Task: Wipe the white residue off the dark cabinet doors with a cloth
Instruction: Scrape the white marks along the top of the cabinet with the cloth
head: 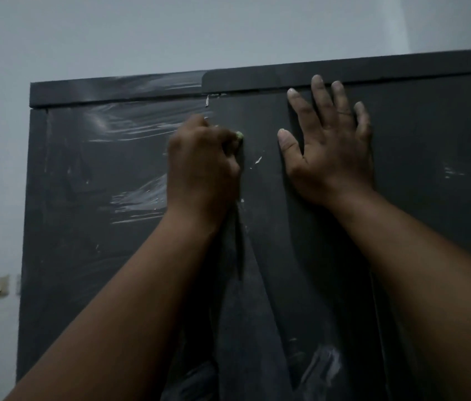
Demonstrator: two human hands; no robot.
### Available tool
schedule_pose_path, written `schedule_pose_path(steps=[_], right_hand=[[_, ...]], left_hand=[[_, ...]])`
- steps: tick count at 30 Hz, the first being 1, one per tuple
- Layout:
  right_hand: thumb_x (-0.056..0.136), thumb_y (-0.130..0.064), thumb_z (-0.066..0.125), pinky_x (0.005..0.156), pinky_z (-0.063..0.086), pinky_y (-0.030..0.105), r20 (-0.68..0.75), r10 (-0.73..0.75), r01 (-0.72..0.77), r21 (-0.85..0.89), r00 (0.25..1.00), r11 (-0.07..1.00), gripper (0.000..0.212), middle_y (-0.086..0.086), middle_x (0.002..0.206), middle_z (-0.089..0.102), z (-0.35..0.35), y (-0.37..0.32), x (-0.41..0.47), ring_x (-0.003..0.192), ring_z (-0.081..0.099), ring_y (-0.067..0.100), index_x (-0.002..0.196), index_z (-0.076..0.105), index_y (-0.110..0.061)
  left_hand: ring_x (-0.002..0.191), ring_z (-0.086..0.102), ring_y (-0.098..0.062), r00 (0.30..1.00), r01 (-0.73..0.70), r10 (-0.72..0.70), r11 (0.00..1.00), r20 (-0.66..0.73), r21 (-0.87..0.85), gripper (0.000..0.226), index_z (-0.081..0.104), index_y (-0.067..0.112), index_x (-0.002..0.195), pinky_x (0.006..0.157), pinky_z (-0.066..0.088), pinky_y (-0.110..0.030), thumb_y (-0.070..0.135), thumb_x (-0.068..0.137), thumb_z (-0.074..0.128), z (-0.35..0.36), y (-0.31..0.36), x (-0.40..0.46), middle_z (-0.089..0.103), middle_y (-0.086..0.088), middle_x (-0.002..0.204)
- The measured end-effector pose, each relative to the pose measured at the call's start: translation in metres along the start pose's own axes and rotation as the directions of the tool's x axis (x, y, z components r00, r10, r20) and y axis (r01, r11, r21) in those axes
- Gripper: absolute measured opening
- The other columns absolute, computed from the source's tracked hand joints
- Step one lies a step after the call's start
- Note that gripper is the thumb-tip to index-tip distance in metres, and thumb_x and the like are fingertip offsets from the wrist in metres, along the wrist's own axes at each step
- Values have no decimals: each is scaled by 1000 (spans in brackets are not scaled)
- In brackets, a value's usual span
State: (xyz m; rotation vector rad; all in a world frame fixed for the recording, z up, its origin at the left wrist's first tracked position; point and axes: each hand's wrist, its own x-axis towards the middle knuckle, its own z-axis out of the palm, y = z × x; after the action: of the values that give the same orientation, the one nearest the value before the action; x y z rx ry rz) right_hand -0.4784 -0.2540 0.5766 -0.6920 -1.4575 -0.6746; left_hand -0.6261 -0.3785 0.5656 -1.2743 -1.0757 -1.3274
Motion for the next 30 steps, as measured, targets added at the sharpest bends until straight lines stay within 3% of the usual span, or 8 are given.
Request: schedule_pose_path(steps=[3,5,8,12,19,22,26,30], right_hand=[[100,-56,32,126,4,52,13,-15,15,20,1000,1000,64,0,173,11,-3,2,1,159,5,24,161,27,-36],[100,-56,33,125,7,51,13,-35,34,21,999,999,63,0,172,13,-6,6,2,159,8,24,160,28,-37],[101,-58,33,123,12,49,9,-66,66,-5,998,998,61,-2,172,16,-9,14,2,158,11,23,159,30,-39],[102,-57,32,122,10,49,23,-88,88,-3,996,996,61,-2,172,13,-9,19,2,159,8,22,159,28,-39],[103,-55,29,126,7,50,22,-106,106,29,994,994,60,-1,173,8,-5,22,-2,160,3,23,161,25,-38],[103,-55,28,126,6,50,14,-110,110,28,994,994,61,0,173,8,-5,23,-3,160,3,24,161,25,-37],[103,-56,29,127,4,50,20,-112,111,37,994,993,62,1,173,7,-5,23,-4,160,2,25,161,23,-36],[102,-58,28,127,3,51,30,-115,114,32,993,993,65,3,173,6,-5,24,-10,160,1,26,162,21,-35]], left_hand=[[71,56,-21,979,-160,163,986,124,-39,8,82,4,94,61,45,-29,5,91,74,4,13,-33,64,-13,87],[69,57,-23,973,-188,190,982,129,-27,7,81,3,94,57,48,-32,3,89,76,4,12,-48,63,-13,84],[68,58,-27,994,-104,103,995,47,0,9,82,3,96,60,49,-36,3,92,74,7,8,-43,63,-16,83],[69,56,-23,998,16,-16,1000,-56,5,13,83,7,98,65,32,-20,7,92,71,13,15,-15,66,-17,82],[67,57,-15,959,-213,208,977,190,8,8,82,7,96,59,39,-15,5,89,80,6,19,-49,66,-9,83],[69,58,-16,987,-109,99,991,125,71,21,82,7,102,60,33,-14,-2,84,80,0,9,-43,69,-11,85],[74,55,-18,995,78,-70,992,-76,101,21,83,13,104,69,31,-16,6,87,73,6,15,-22,69,-15,85],[68,50,-17,1000,-14,17,997,-27,79,15,82,7,101,60,31,-14,2,88,76,17,35,-39,65,-14,81]])
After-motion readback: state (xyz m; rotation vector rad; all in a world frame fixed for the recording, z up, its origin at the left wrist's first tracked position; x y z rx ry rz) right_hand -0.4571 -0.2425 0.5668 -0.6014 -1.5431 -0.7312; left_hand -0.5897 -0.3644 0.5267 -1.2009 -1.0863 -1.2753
